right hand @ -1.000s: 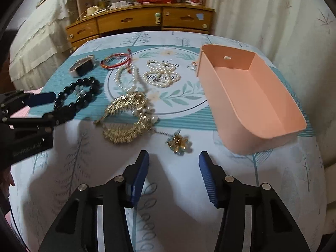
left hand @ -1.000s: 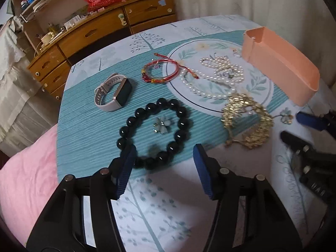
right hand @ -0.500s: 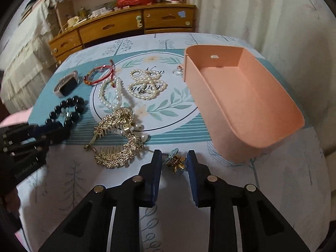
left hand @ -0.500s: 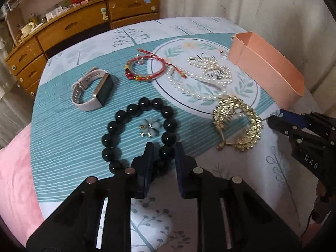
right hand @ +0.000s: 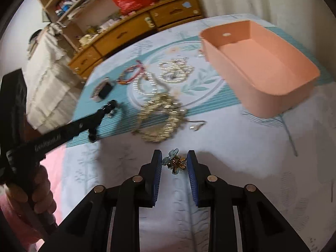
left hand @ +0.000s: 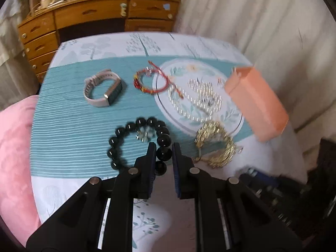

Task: Organize jewelry
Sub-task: 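Carry the bracelet and charm into the pink box and open both grippers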

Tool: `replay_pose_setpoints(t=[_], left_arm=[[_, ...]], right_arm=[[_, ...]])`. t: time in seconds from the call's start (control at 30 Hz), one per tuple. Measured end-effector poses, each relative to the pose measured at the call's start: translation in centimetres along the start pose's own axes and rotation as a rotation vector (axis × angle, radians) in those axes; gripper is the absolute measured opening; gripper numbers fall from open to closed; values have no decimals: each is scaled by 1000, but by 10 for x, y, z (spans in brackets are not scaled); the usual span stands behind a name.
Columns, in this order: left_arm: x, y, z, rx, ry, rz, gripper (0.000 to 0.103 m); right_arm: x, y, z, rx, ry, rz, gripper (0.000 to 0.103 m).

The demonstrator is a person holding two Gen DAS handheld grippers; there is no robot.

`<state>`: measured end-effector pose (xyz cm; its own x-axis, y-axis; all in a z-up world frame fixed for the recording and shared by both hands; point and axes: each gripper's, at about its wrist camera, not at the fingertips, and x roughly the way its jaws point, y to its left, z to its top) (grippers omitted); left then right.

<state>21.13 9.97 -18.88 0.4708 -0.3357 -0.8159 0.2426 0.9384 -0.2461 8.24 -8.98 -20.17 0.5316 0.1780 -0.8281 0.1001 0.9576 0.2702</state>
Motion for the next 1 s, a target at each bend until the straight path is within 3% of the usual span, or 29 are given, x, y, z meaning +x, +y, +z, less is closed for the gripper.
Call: replay_pose_setpoints(t=[0.23, 0.57, 0.73, 0.9, 1.0], left_arm=[[-39, -8, 21, -128, -36, -26, 13], [-95, -62, 61, -145, -170, -113, 13], [-106, -105, 81, -131, -314, -201, 13], [-86, -149, 97, -145, -345, -264, 13], [-66, -184, 102, -134, -333, -265, 13]], right_arm=[[-21, 16, 15, -106, -60, 78, 24], [-60, 7, 68, -229, -189, 113, 24], [-76, -19, 97, -241, -247, 107, 24], [-86, -64, 127, -237, -241, 104, 24], [-89, -96, 141, -255, -216, 89, 25]])
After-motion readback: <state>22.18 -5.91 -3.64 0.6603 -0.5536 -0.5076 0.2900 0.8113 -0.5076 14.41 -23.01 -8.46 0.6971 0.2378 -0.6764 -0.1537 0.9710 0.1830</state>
